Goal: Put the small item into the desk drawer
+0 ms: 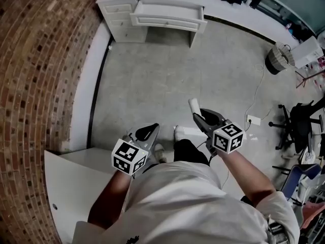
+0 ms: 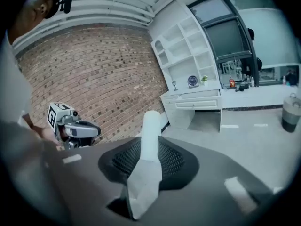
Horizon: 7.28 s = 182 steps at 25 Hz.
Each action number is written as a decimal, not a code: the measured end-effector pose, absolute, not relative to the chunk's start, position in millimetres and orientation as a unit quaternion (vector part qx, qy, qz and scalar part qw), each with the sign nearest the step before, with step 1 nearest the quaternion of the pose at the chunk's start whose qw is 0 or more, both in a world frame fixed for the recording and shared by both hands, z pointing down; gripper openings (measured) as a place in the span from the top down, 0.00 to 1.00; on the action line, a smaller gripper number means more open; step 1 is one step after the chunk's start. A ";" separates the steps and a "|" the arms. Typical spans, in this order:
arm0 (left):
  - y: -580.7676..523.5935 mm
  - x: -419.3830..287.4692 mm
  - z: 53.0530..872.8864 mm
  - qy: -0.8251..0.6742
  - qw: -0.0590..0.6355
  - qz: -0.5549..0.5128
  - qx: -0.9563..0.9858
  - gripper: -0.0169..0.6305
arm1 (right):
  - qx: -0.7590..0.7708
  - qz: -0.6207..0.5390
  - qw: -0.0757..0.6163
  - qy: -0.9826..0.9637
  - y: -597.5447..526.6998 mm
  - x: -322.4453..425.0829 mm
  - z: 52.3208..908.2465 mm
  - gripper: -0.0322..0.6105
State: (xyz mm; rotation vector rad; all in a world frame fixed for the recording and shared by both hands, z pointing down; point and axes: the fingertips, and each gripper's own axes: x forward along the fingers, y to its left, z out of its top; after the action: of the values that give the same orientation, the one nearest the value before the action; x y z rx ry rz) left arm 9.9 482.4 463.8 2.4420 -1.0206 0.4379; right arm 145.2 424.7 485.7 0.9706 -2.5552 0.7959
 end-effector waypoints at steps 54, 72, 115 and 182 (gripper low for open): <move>30.5 -113.4 450.5 -0.325 0.194 0.156 0.912 0.96 | 0.425 0.306 0.130 -0.842 -80.3 52.7 501.2 0.75; -126.1 -118.8 451.5 -0.371 0.214 0.161 0.889 0.96 | 0.463 0.324 0.173 -0.807 -310.4 91.6 579.0 0.75; -287.6 -112.1 470.4 -0.468 0.273 0.230 0.808 0.96 | 0.500 0.453 0.251 -0.694 -519.8 148.5 802.8 0.75; -73.3 -165.1 457.6 -0.372 0.228 0.149 0.887 0.96 | 0.401 0.248 0.203 -0.858 -194.2 22.1 565.2 0.93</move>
State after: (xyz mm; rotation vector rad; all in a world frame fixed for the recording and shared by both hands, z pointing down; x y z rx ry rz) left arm -165.1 -73.3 457.6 2.4431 -1.0246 0.4115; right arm 22.1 -194.2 565.2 1.1176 -2.3953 0.6912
